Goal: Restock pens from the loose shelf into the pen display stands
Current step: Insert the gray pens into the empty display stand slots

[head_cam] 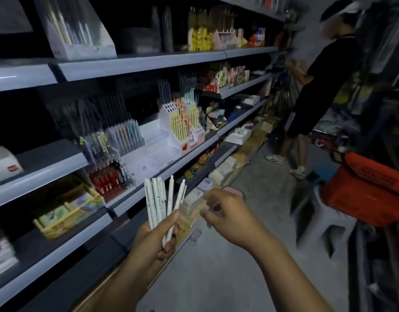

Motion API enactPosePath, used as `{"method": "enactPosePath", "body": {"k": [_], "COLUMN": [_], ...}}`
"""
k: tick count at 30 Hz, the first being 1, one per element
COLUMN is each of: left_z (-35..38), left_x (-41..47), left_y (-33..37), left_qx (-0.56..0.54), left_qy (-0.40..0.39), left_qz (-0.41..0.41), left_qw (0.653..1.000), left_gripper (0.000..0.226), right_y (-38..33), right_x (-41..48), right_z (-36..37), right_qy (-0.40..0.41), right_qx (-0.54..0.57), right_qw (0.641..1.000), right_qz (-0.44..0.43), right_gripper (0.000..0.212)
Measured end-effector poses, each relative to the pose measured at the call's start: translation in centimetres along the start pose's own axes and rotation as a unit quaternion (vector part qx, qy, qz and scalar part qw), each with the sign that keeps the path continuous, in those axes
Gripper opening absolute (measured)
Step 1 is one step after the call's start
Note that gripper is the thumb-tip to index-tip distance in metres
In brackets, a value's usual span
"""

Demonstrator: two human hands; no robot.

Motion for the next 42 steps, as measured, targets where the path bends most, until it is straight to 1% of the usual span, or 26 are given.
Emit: {"method": "enactPosePath", "body": {"k": [2,5,8,10,12,16,18,19,22,26,28,31,35,36,39,42], "left_z": [-0.1,-0.3,-0.5,-0.2,0.2,0.5,-0.2,-0.7,-2.8,-6.7,-8.7,-11.4,-14.1,-14.8,-16.6,-17.6], "left_x": [4.0,10.0,16.0,19.5,22.8,28.4,30.7,31.5,33.9,36.9,38.4,40.4,41.8,42.0,42.0,41.8], "left_y": [0.5,0.8,0.8,1.1,1.7,3.1,3.6,3.7,4.6,5.9,6.4,7.4,8.8,9.0,9.2,9.1], "left_qx": [0.01,0.01,-0.014,-0.016,-0.013,0.007,0.004,0.004,-0.006,-0.015,-0.023,-0.036,-0.023,-0.016,0.014,0.03], "left_qy": [0.001,0.018,0.062,0.094,0.13,0.188,0.212,0.22,0.241,0.305,0.32,0.341,0.351,0.357,0.368,0.365], "left_qz": [0.002,0.01,0.042,0.058,0.073,0.083,0.086,0.09,0.097,0.099,0.103,0.109,0.132,0.131,0.129,0.137], "left_qw": [1.0,1.0,0.997,0.994,0.989,0.979,0.974,0.971,0.966,0.947,0.941,0.933,0.927,0.925,0.921,0.921], "left_gripper": [0.037,0.042,0.032,0.028,0.031,0.045,0.044,0.041,0.045,0.04,0.042,0.044,0.035,0.037,0.04,0.038], "right_y": [1.3,3.2,5.3,6.6,7.9,9.2,9.1,9.2,9.2,8.7,8.0,6.3,4.6,4.3,4.0,3.8], "right_x": [3.6,9.7,16.3,20.3,24.0,30.8,34.1,35.8,40.8,47.0,49.7,53.1,57.0,57.9,60.6,63.2], "right_z": [-1.2,-2.8,-4.0,-4.9,-5.9,-7.5,-7.7,-7.7,-7.0,-6.0,-5.8,-5.6,-4.7,-4.5,-4.2,-3.4], "right_qy": [0.0,-0.006,-0.047,-0.087,-0.124,-0.187,-0.219,-0.223,-0.209,-0.185,-0.176,-0.188,-0.207,-0.202,-0.144,-0.088], "right_qx": [0.096,0.22,0.356,0.406,0.414,0.44,0.444,0.438,0.39,0.383,0.392,0.421,0.434,0.438,0.438,0.389], "right_qw": [0.995,0.975,0.932,0.909,0.901,0.877,0.867,0.869,0.893,0.897,0.892,0.873,0.859,0.858,0.869,0.894], "right_qz": [-0.016,-0.032,-0.037,-0.031,-0.033,-0.051,-0.061,-0.064,-0.087,-0.12,-0.141,-0.158,-0.175,-0.177,-0.179,-0.204], "right_gripper": [0.032,0.03,0.026,0.02,0.015,0.015,0.017,0.019,0.021,0.021,0.019,0.015,0.017,0.016,0.014,0.013]}}
Point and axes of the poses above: each hand's wrist, its own x-axis towards the middle knuckle, its own z-axis out of the palm, y = z × x, the point moved 2 cm from there along x, towards the middle knuckle, and after that the axes turned 13 degrees about -y, right-handed, at the moved point
